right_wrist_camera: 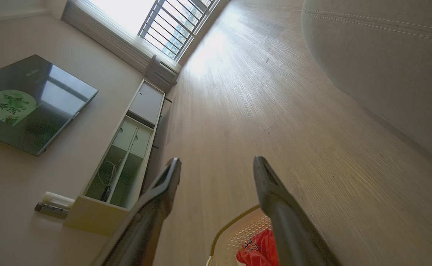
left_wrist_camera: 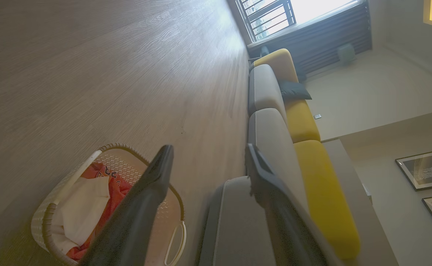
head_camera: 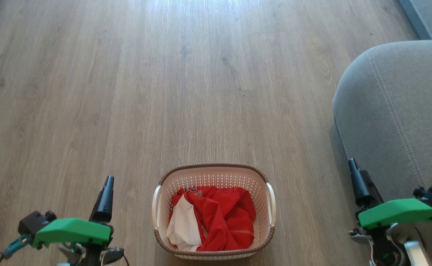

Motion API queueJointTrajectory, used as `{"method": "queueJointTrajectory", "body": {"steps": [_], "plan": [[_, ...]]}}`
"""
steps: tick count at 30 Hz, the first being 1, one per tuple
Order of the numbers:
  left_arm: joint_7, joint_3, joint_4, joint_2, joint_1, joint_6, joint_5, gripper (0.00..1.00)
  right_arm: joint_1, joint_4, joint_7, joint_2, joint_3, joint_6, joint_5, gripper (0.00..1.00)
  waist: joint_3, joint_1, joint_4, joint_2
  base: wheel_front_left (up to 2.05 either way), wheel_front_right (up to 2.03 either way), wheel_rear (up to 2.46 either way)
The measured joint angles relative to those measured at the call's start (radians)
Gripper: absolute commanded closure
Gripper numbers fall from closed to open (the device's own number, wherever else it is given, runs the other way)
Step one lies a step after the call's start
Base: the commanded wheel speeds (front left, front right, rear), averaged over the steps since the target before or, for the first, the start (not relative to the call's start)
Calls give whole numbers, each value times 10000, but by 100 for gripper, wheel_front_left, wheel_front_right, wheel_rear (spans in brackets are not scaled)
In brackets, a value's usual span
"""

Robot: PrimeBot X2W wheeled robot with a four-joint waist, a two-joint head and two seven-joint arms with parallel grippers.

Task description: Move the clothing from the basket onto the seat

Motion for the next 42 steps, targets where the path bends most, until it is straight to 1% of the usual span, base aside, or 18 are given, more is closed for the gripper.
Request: {"method": "queueJointTrajectory", "body": {"steps": [1,6,10,16,23,26,42], "plan": [[0,0,0,0,0,0,0,0,0,0,0,0,0,0,0,0,0,0,0,0,0,0,0],[-140,-17,-4,0,-1,88,627,0,-30,15,-119,-69,65,0,-769,0,-23,0,6,0,0,0,0],[-228,-31,-15,2,0,151,1007,0,-41,96,-217,-82,194,0,-1037,0,-36,0,7,0,0,0,0],[-357,-138,-130,4,0,192,1954,0,-56,309,-410,-167,343,0,-1778,0,-27,0,-4,0,0,0,0],[-562,-274,-316,8,0,449,3133,0,-240,391,-602,-182,426,2,-2750,0,9,0,-26,0,0,0,0],[-679,-311,-380,8,0,495,3584,0,-240,476,-663,-188,456,2,-3181,0,8,0,-28,0,0,0,0],[-1106,-633,-531,12,2,614,5754,0,-299,779,-1152,-222,757,2,-5323,0,-43,0,5,0,0,0,0]]}}
